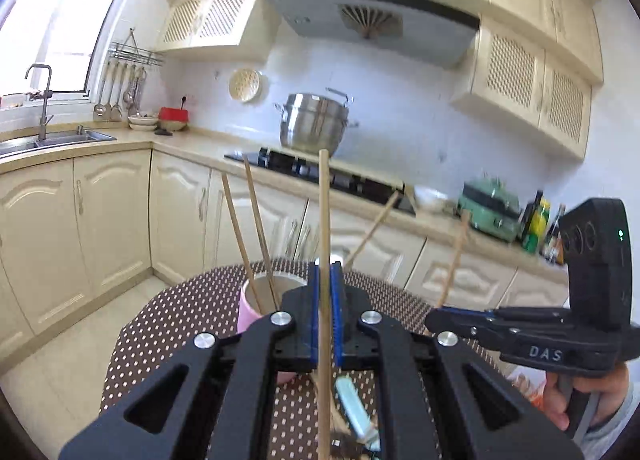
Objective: Organize utensils
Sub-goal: 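Lift both held chopsticks up toward the pink cup, then open both tools over the pink cup to drop the chopsticks in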
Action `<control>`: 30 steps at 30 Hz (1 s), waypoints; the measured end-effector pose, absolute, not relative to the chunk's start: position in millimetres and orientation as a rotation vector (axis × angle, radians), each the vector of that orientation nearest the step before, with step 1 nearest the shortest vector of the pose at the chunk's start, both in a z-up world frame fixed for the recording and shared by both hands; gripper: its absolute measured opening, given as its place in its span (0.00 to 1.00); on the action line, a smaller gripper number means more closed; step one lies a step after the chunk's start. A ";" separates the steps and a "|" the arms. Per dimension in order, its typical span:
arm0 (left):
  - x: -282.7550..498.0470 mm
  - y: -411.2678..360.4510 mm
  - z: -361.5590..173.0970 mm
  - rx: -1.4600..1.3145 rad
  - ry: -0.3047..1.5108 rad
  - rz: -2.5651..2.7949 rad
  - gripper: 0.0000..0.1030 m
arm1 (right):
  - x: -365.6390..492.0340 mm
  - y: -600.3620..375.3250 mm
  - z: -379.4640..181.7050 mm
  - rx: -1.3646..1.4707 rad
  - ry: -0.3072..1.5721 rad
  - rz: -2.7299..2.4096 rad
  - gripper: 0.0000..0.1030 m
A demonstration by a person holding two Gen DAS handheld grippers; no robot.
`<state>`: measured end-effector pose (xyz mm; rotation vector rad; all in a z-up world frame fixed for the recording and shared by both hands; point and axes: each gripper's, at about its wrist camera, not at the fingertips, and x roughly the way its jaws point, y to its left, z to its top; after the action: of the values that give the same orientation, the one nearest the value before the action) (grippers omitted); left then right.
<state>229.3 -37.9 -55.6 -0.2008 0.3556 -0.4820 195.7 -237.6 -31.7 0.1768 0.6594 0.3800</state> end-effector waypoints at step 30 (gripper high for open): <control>312.5 -55.2 -52.7 -0.266 0.020 -0.351 0.05 | 287.8 -211.5 9.7 0.173 0.516 0.420 0.05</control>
<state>312.6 -55.2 -52.7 -0.2656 0.0201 -0.3507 287.8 -211.5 9.7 0.1729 0.5155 0.4201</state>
